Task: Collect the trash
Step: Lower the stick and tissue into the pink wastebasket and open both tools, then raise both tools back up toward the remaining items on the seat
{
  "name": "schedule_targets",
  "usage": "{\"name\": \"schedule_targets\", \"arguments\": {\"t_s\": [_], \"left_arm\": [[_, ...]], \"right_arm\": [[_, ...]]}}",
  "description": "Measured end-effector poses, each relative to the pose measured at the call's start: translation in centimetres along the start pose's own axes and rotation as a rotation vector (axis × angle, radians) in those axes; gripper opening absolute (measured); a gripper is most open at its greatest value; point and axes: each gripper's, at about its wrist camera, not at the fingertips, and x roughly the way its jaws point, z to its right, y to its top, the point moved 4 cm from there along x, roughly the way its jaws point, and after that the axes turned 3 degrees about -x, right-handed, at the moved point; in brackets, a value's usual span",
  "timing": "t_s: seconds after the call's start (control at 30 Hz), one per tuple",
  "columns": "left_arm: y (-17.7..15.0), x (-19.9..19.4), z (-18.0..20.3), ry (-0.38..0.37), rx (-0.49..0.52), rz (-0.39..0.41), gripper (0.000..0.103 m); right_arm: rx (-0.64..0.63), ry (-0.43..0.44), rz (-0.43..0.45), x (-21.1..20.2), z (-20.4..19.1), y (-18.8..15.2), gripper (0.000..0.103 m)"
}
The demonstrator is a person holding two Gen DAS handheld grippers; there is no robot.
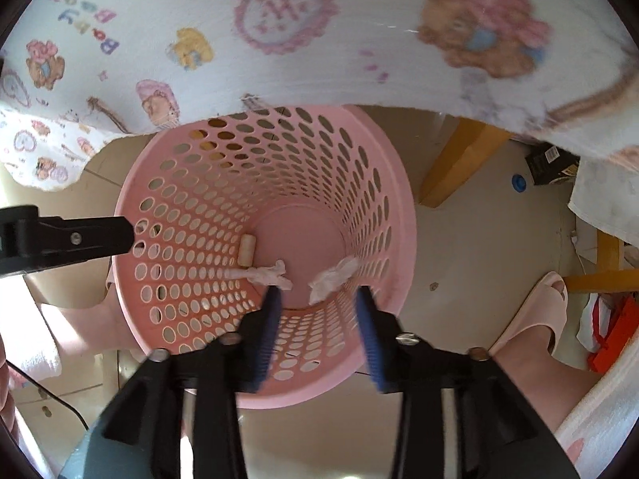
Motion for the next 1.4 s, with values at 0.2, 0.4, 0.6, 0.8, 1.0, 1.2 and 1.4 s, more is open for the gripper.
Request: {"name": "schedule_targets", "arguments": {"t_s": [0.2, 0.4, 0.6, 0.8, 1.0, 1.2, 1.4], "left_arm": [[-0.1, -0.6, -0.6, 0.007, -0.054, -0.003, 0.082], [-0.5, -2.2, -1.1, 0.004, -0.108, 0.009, 0.084], [-0.9, -6.0, -0.2, 0.003, -0.05, 0.086, 0.084], [-1.1, -8.1, 0.4, -0.009, -0.008, 0.101, 0.084], [-1.1, -11.9, 1.6, 0.043, 0.101, 0.225, 0.084], [-1.2, -15.6, 1.1, -0.011, 0.088, 0.329, 0.084], [-1.1, -20.2, 0.5, -0.053, 0.073, 0.501, 0.084]], "right_arm": [[0.009, -0.007, 0.017, -0.7, 0.3, 0.1, 0.055], [-0.038, -0.059, 0.065, -2.0, -0.3, 0.4, 0.071], [-0.037, -0.059, 0.132, -5.0, -0.7, 0.9, 0.073], [-0.04, -0.049, 0.205, -8.8, -0.8, 1.7, 0.077], [0.002, -0.038, 0.255, -12.1, 0.1, 1.8, 0.078], [-0.1, -0.064, 0.301, -15.6, -1.3, 1.8, 0.079], [-0.121, -0.062, 0.417, -19.7, -2.2, 2.0, 0.085]]}}
